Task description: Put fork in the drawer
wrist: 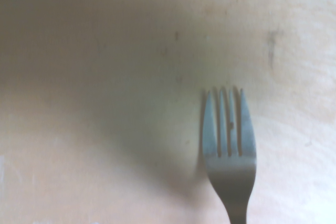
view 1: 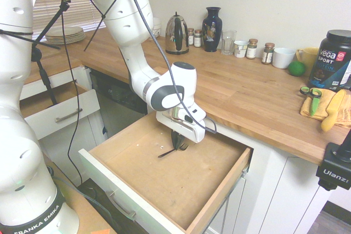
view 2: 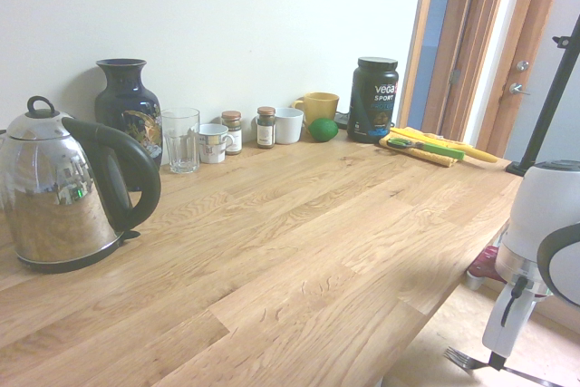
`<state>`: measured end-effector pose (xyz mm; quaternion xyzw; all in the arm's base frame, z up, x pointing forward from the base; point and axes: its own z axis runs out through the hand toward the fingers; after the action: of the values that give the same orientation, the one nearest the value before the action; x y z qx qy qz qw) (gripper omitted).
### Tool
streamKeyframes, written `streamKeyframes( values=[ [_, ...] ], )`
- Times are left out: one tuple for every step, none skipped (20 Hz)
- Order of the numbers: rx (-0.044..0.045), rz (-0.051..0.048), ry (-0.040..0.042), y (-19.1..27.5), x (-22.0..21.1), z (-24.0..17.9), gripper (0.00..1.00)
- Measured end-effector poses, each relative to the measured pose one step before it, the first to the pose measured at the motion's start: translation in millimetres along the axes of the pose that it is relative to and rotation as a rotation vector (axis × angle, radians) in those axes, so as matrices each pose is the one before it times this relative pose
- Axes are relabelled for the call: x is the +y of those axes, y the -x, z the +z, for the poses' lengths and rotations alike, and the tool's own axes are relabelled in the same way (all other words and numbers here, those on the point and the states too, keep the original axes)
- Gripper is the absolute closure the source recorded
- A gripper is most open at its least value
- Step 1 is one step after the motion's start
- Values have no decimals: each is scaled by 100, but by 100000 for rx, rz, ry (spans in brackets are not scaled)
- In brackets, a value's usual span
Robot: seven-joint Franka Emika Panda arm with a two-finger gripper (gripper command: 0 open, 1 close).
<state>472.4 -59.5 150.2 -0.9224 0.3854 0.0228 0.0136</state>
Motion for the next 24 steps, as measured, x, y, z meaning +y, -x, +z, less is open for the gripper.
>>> streamKeyframes(
  values=[
    [-369,125,222,34,-70,280,100],
    [-345,260,127,49,-64,224,100],
    [-257,58,186,42,-67,202,100],
    [-189,-43,185,40,-70,171,100],
    [-133,2,127,46,-60,112,100],
    [-74,67,70,33,-48,57,100],
    [-105,128,61,7,-30,9,100],
    [-383,172,164,-10,-23,-7,0],
    [-434,39,213,-20,-18,-11,0],
    [-342,21,188,-12,-4,-6,0],
    [-264,20,149,-8,3,-16,0],
    [-112,2,74,-2,0,-12,0],
    [-23,0,25,1,2,-1,0],
    [9,-12,12,2,-3,-1,0],
    [14,-10,18,1,-2,-1,0],
    [9,3,16,-1,2,0,0],
    [6,6,11,-1,1,-1,0],
    [5,1,10,1,-1,-1,0],
    [10,5,6,-3,3,-4,0],
    [13,4,6,-4,4,-4,0],
    [18,-9,2,2,-2,-9,0],
    [2,-10,8,5,-1,-9,0],
    [19,-2,-1,4,5,-14,0],
    [27,2,-5,6,8,-22,0]
  ],
)
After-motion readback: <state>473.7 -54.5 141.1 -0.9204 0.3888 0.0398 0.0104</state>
